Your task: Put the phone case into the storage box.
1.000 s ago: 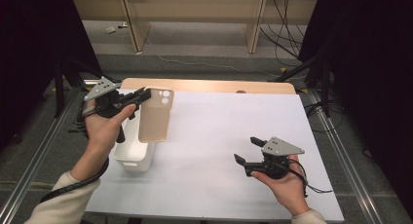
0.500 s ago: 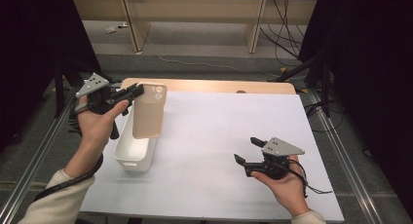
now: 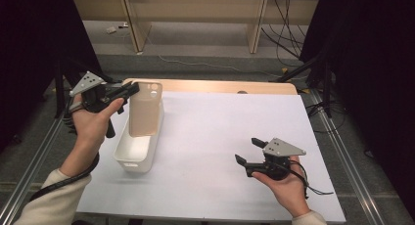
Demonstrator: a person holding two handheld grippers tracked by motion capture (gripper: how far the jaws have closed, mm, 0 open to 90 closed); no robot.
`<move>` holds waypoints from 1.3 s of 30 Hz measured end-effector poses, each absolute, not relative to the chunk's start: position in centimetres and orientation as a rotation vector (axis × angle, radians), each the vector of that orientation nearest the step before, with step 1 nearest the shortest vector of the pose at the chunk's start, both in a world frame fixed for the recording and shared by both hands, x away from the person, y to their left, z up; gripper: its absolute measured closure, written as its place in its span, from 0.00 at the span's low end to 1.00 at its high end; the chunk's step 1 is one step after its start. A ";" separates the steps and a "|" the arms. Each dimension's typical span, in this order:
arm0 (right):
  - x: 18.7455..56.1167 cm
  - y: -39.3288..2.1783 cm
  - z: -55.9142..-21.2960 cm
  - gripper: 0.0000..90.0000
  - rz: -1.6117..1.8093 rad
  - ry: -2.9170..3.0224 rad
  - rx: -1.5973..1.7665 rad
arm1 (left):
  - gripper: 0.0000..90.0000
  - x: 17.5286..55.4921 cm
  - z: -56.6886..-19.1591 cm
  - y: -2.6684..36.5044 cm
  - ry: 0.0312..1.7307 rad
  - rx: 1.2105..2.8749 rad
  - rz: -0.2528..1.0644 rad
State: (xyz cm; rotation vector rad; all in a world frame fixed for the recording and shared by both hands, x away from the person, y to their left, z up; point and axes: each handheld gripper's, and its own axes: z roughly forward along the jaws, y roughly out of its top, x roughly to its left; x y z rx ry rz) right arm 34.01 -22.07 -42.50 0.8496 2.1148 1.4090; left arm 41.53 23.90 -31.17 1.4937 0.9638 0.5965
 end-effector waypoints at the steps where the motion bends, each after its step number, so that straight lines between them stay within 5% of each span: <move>1: 33.9 -22.1 -42.4 0.23 1.408 2.132 0.863 | 0.90 41.6 -31.1 24.0 0.965 1.491 0.597; 39: 34.0 -22.2 -42.5 0.24 1.411 2.135 0.870 | 0.90 44.6 -31.5 25.6 0.943 1.484 0.638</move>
